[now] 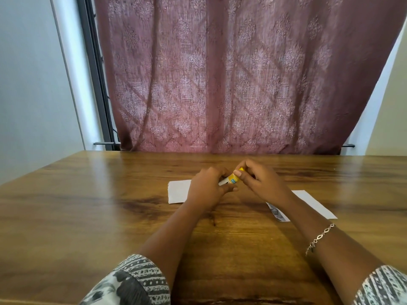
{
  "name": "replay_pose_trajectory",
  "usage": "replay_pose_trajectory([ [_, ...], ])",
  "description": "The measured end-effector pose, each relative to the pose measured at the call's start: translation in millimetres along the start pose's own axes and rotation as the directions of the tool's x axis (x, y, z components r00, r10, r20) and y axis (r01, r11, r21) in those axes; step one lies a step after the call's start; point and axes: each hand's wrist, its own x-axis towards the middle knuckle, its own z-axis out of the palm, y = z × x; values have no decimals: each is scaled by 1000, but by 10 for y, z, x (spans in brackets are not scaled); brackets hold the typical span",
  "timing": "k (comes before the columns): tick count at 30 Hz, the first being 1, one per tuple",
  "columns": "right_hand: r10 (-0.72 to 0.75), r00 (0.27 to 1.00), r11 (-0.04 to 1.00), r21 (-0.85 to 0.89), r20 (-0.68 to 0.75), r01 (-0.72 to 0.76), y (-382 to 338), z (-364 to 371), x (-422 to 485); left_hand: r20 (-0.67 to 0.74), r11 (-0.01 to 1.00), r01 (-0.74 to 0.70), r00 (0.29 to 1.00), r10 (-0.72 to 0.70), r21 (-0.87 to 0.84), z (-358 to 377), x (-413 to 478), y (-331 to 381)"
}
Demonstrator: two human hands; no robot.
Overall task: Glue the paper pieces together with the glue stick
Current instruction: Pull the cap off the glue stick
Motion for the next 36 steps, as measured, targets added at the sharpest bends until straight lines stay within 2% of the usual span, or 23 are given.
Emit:
replay_pose_trajectory([
  [3,26,1000,1000,-1,14,-26,18,-1,15,16,999,-30,999,30,24,16,8,4],
  [8,14,990,999,43,139,-21,-14,-18,-16,58,997,-48,997,45,58,-5,9,-26],
  [13,54,998,996,64,27,-55,5,8,-3,40,997,-38,999,35,63,2,2,2],
  [17,52,997,998,28,54,-53,-7,-5,4,20,997,-35,999,33,74,29,2,2],
  [21,33,994,999,24,100,-35,26,-35,-10,62,990,-38,998,30,133,32,44,-18],
  [28,133,987,991,-20,85,-132,41,-40,21,77,964,-108,993,92,243,51,94,-24],
  [32,89,990,996,-33,114,-86,32,-30,28,100,953,-162,985,140,255,15,115,-88],
  [36,55,991,996,-74,124,-46,23,-34,41,149,964,-154,981,123,219,-2,136,-137],
])
